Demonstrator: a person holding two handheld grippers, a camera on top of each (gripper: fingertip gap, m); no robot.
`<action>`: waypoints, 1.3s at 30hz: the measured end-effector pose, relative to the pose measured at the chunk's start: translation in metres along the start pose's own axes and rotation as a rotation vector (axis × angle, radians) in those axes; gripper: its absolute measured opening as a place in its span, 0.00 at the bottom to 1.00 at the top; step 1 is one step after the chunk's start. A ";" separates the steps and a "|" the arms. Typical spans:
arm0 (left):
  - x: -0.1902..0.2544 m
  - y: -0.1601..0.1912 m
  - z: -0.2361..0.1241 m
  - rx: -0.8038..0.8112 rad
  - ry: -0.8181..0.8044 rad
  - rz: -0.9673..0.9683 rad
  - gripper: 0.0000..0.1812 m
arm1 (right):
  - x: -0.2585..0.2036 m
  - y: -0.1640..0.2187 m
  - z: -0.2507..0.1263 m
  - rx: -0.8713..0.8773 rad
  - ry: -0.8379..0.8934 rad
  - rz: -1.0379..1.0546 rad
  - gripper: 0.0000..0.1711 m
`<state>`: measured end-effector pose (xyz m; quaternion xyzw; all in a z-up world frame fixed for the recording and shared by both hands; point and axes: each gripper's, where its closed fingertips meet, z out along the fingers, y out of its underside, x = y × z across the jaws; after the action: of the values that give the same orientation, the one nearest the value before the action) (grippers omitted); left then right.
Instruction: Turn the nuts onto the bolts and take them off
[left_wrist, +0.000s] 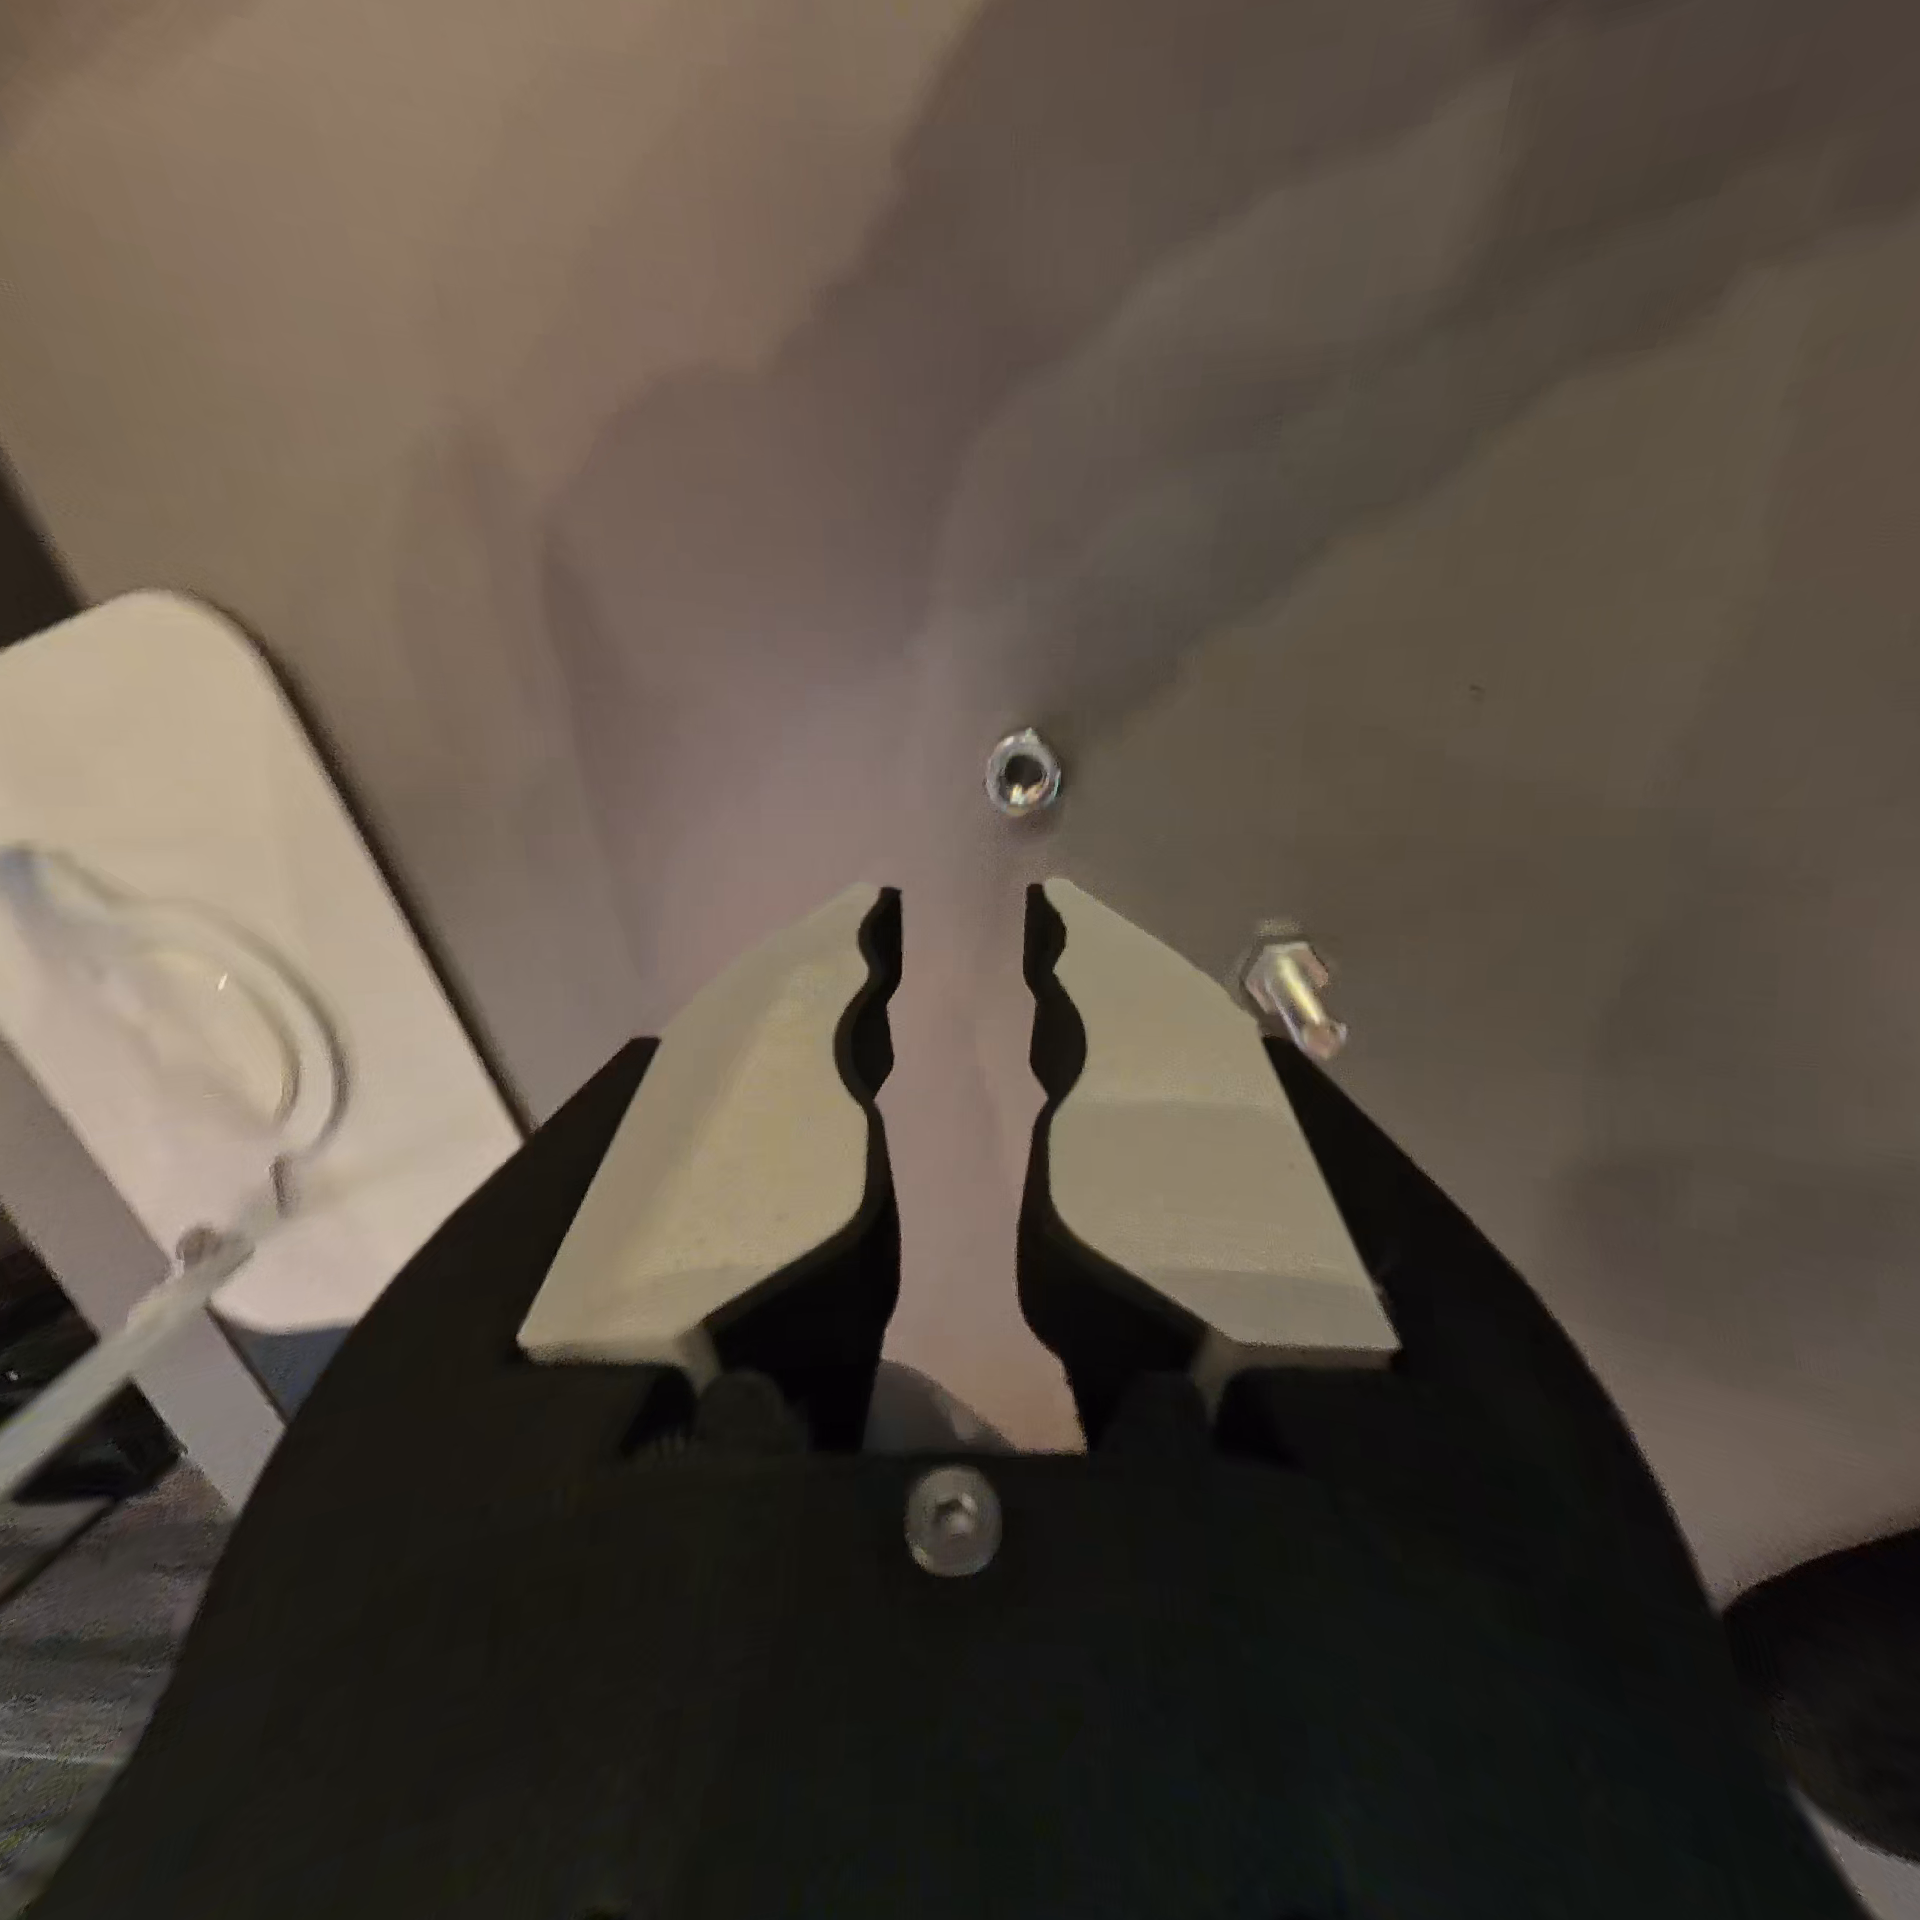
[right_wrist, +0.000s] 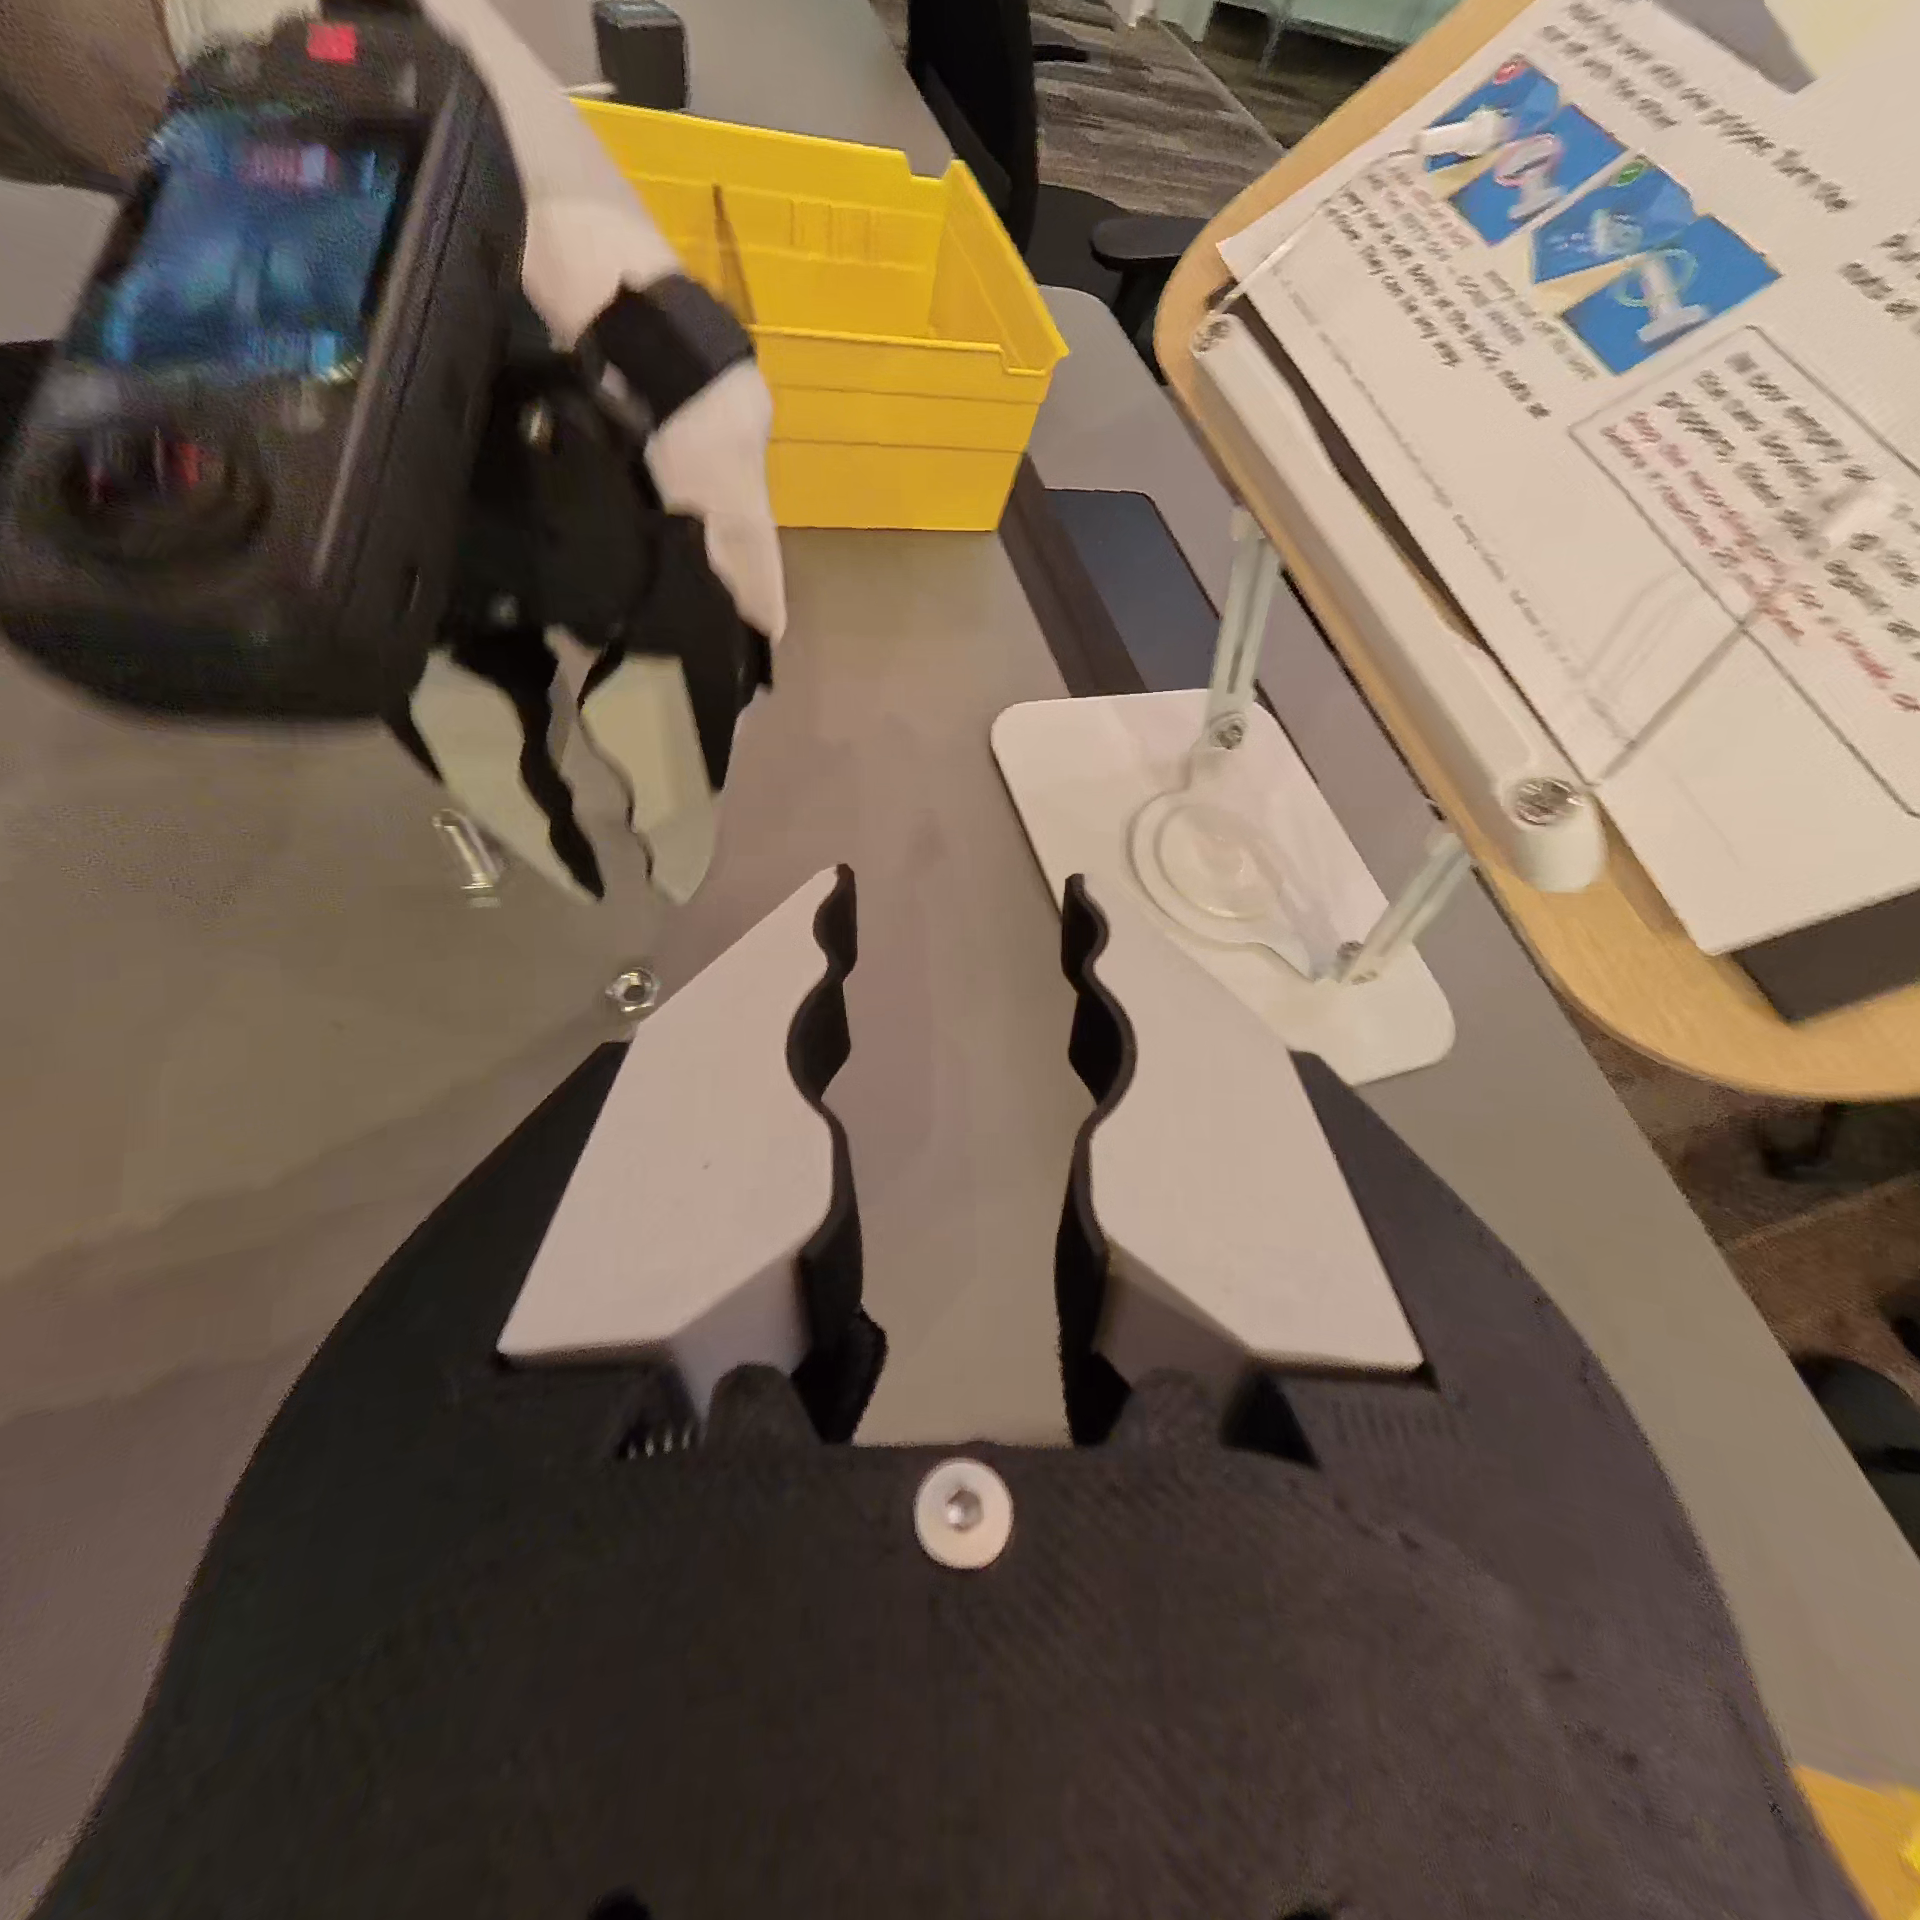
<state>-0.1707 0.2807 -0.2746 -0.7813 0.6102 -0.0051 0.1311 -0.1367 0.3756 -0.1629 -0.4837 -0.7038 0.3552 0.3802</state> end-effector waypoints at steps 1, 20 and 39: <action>-0.002 0.005 -0.010 0.024 -0.033 -0.036 0.13 | -0.006 -0.001 0.005 -0.001 -0.031 -0.007 0.21; 0.043 0.070 -0.070 0.580 -0.424 -0.594 0.12 | -0.177 0.044 0.126 -0.274 -0.724 -0.218 0.16; 0.043 0.068 -0.051 0.693 -0.500 -0.707 0.20 | -0.149 0.033 0.120 -0.175 -0.635 -0.185 0.04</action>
<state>-0.2328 0.2142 -0.2458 -0.8271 0.2239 -0.0637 0.5115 -0.1927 0.2274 -0.2748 -0.3139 -0.8557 0.3904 0.1299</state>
